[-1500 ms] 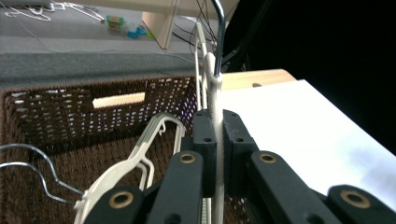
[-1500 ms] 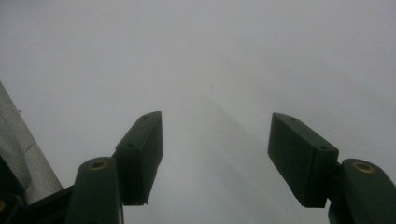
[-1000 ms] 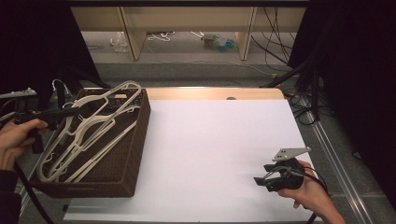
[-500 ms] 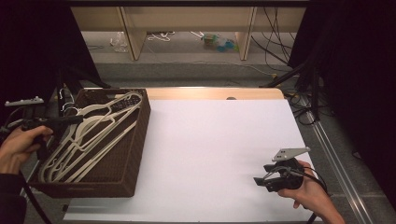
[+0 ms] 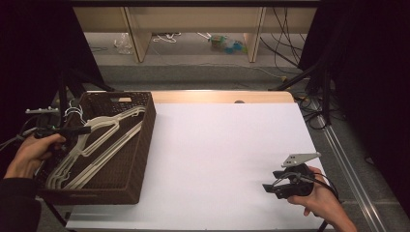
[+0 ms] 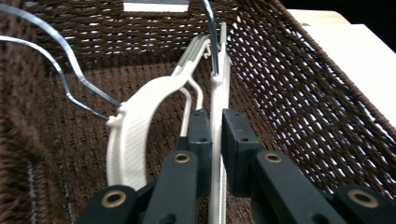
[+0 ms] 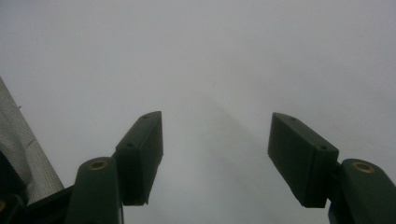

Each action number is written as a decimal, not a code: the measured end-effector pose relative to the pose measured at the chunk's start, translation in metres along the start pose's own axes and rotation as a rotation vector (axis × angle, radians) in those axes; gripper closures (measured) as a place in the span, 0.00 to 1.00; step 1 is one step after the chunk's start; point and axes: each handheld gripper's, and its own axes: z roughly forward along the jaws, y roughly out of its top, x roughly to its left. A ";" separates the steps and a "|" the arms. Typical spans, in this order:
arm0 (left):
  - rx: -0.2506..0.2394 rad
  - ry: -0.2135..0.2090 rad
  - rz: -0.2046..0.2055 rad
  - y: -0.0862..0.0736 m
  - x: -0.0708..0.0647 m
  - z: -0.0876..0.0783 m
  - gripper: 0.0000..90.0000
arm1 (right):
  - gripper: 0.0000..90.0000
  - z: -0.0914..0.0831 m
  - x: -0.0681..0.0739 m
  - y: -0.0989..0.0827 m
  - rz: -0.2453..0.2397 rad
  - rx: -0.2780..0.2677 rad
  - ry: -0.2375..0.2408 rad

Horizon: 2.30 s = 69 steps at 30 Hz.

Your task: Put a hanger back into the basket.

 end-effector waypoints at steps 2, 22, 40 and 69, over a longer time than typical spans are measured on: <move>0.003 0.029 -0.004 -0.001 0.001 0.001 0.90 | 0.41 0.000 0.002 0.000 0.023 0.007 0.007; -0.041 0.239 -0.037 -0.010 0.001 -0.012 0.61 | 0.41 0.000 0.003 0.001 0.027 0.012 0.012; -0.171 0.216 0.195 -0.009 -0.076 -0.061 0.39 | 0.39 0.001 0.004 0.003 0.002 -0.052 -0.004; -0.278 -0.098 0.327 -0.077 -0.245 0.014 0.23 | 0.30 0.005 0.008 0.008 -0.059 -0.218 -0.029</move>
